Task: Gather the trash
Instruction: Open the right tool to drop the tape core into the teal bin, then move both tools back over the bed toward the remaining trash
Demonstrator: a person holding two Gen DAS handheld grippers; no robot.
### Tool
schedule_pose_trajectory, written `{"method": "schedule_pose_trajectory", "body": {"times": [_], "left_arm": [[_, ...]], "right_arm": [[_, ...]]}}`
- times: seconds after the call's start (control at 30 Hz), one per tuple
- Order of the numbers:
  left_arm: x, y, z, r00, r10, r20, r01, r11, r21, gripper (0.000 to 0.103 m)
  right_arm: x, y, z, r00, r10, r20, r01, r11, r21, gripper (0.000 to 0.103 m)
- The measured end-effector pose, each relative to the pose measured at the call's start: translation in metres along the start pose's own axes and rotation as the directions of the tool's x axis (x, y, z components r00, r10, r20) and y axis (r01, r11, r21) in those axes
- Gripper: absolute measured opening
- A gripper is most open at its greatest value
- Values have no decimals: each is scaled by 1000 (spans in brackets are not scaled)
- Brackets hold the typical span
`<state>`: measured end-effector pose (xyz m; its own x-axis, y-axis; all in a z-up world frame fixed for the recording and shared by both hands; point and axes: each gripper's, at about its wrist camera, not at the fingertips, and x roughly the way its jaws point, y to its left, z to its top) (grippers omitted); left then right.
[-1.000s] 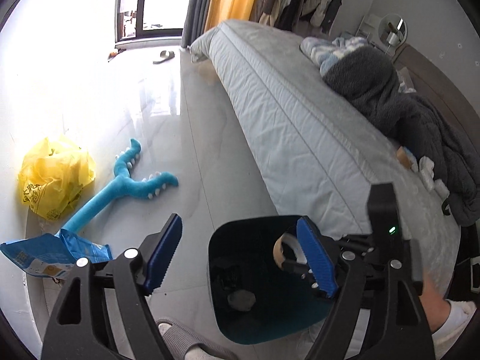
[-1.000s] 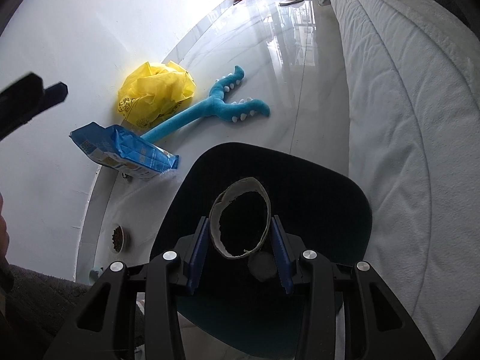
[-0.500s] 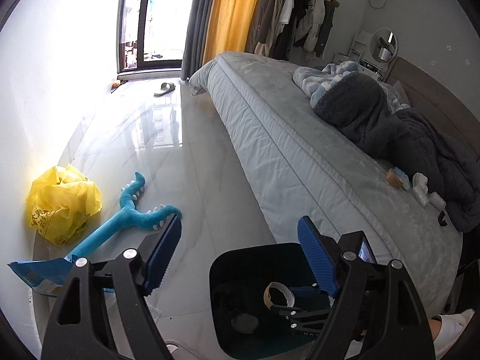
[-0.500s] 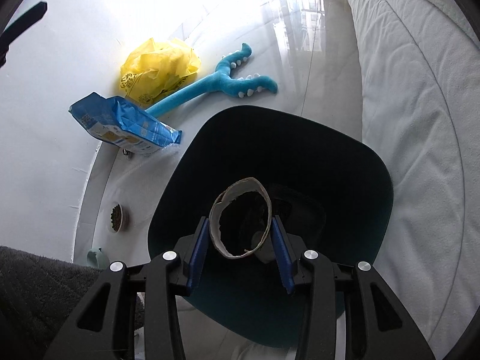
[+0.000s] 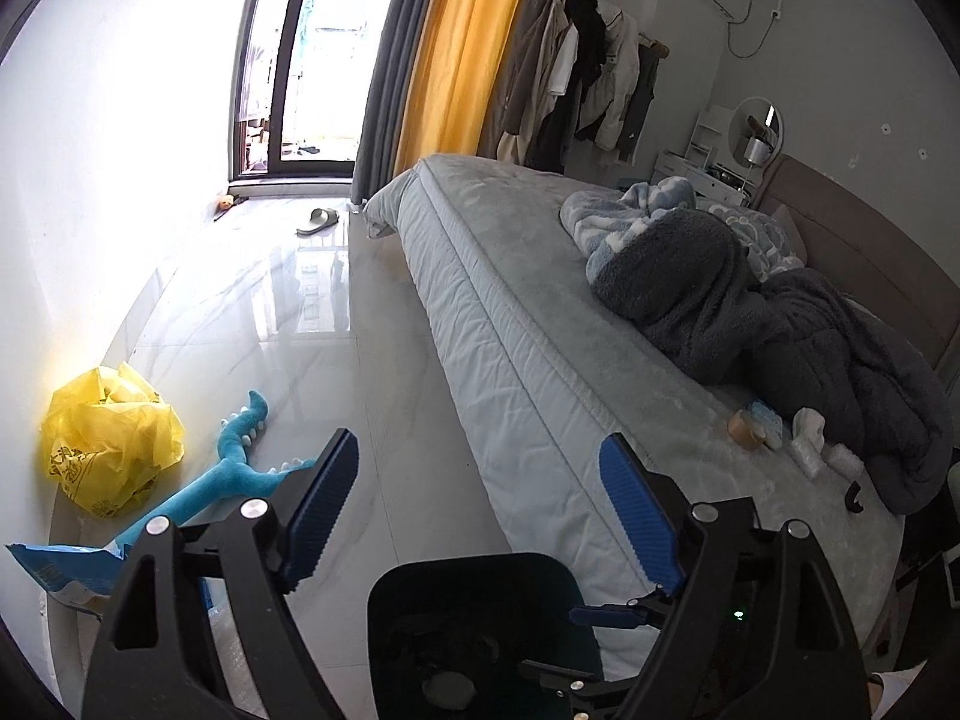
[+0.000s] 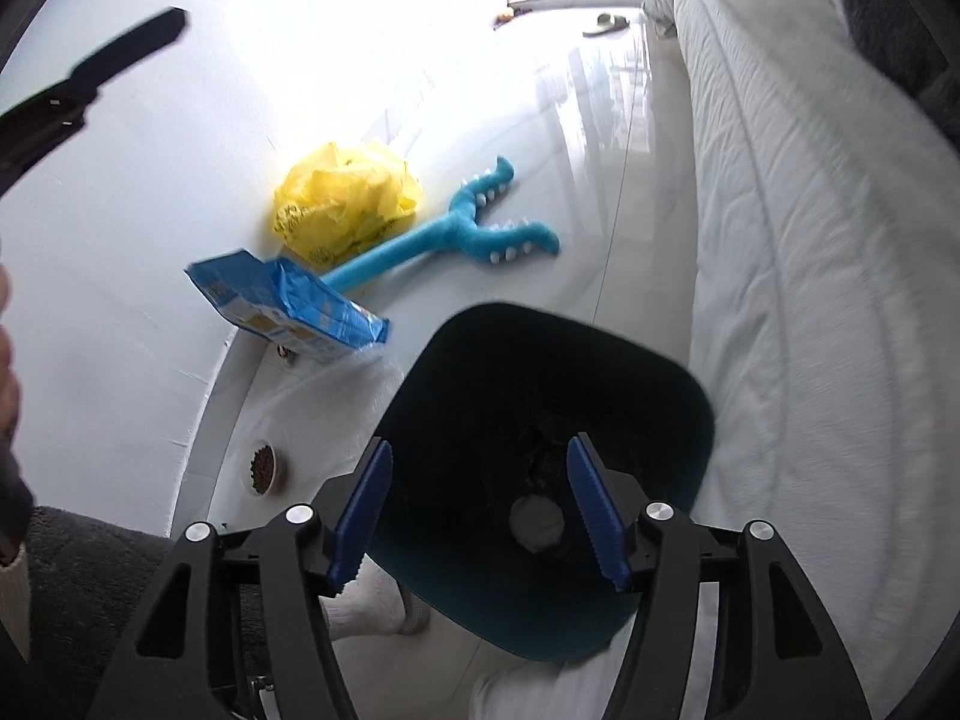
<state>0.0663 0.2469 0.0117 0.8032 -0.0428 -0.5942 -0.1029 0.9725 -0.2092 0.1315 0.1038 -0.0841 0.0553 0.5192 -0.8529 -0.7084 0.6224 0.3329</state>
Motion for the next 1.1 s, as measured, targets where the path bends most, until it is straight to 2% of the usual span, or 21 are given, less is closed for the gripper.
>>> {"method": "schedule_pose_trajectory", "body": {"times": [0.13,0.27,0.67,1.1], "left_arm": [[7,-23,9,1000,-5,27,4,1000,26,87],[17,-44,11,999,-15,35,13,999,50,88],[64,-113,7,997,-80,-15,81,992,94,91],[108,-170,4,986,-152,-68,160,976,146,91]], "right_arm": [[-39,-11,1,995,17,98,-17,1000,-1,64],[-66,-34,-2,986,-12,165,9,1000,17,65],[-122,-104,-18,959,-121,255,97,990,104,66],[-158,-169,-36,927,-244,284,203,965,168,67]]}}
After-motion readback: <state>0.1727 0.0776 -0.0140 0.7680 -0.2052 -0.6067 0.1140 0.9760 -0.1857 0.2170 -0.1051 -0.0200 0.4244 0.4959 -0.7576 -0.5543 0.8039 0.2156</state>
